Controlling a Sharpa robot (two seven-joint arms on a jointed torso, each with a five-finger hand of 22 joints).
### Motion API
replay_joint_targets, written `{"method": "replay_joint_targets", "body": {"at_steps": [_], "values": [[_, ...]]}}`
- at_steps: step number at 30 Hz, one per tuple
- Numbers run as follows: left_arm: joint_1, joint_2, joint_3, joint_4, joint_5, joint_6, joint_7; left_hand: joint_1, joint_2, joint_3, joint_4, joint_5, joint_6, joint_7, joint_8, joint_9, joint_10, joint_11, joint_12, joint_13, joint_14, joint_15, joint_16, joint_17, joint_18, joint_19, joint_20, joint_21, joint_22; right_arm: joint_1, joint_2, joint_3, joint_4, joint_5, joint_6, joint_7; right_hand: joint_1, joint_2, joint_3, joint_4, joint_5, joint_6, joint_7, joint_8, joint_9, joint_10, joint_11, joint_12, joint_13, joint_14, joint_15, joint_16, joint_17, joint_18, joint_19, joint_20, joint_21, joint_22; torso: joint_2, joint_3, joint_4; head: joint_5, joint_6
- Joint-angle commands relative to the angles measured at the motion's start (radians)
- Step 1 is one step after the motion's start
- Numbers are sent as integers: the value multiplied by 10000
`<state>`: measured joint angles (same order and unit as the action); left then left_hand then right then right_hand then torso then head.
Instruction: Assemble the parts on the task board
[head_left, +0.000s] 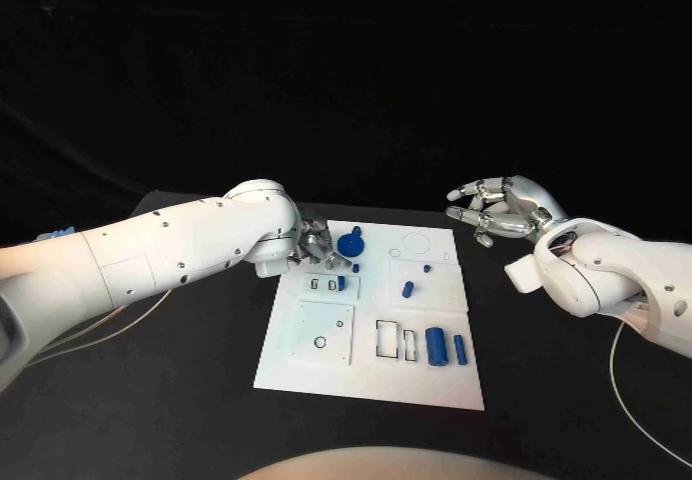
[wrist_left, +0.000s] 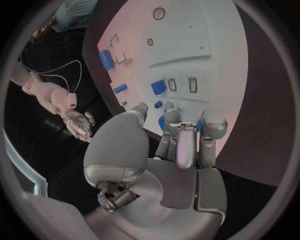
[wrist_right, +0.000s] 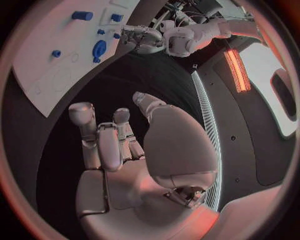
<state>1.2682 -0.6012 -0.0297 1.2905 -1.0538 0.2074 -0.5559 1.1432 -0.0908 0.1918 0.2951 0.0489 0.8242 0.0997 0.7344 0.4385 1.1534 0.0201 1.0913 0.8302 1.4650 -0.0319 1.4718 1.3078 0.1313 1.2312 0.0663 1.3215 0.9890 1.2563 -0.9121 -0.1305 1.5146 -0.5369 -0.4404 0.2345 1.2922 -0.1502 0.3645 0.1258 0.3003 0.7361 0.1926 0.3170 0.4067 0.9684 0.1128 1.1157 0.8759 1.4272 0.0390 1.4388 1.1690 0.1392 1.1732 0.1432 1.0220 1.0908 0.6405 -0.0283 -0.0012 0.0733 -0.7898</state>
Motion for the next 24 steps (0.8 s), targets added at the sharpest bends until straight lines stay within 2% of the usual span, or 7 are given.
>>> {"method": "replay_joint_targets", "body": {"at_steps": [1,3,8,24], "values": [[13,91,-4,-41,-81,551,-133,-90,23,-63,-5,12,23,-76,49,23,72,0,73,12,565,-94,76,817,-186,72,-11,73,36,-10,15,-2,-3,-90,23,-59,-78,-41,12,73,87,-98,31,62,-13,-15,-17,8,-17,59,-25,-47,13,-26,0,-20,-55,-7,31,-34,-20,5,-3],[12,135,-5,-58,-103,672,-201,-81,52,-54,-5,13,17,-80,65,38,43,-5,54,-27,567,-97,82,826,-191,84,-12,90,67,-12,24,-2,-13,-89,26,-69,-83,-43,15,79,111,-100,31,69,-14,-20,-17,7,-26,62,-25,-45,19,-29,11,-21,-45,4,28,-25,-16,-8,-18],[10,232,-7,-130,-157,842,-298,6,147,40,-12,14,-37,-88,106,89,-6,-12,68,-25,561,-104,88,827,-191,64,-15,111,82,-26,40,-4,-32,-89,26,-81,-94,-54,20,89,158,-108,31,82,-19,-80,-17,-32,-98,52,-25,-56,-9,-21,-10,-21,-85,-26,28,-32,-13,-26,-53],[1,471,-61,-364,-168,959,-320,86,152,120,-15,13,-76,-87,130,121,-23,-14,94,2,573,-105,118,880,-199,76,-17,144,136,-40,51,-7,-44,-89,13,-99,-102,-57,23,97,182,-112,32,89,-21,-151,-17,-83,-179,40,-25,-68,-42,-15,-28,-21,-114,-47,38,-36,1,-76,-140]]}}
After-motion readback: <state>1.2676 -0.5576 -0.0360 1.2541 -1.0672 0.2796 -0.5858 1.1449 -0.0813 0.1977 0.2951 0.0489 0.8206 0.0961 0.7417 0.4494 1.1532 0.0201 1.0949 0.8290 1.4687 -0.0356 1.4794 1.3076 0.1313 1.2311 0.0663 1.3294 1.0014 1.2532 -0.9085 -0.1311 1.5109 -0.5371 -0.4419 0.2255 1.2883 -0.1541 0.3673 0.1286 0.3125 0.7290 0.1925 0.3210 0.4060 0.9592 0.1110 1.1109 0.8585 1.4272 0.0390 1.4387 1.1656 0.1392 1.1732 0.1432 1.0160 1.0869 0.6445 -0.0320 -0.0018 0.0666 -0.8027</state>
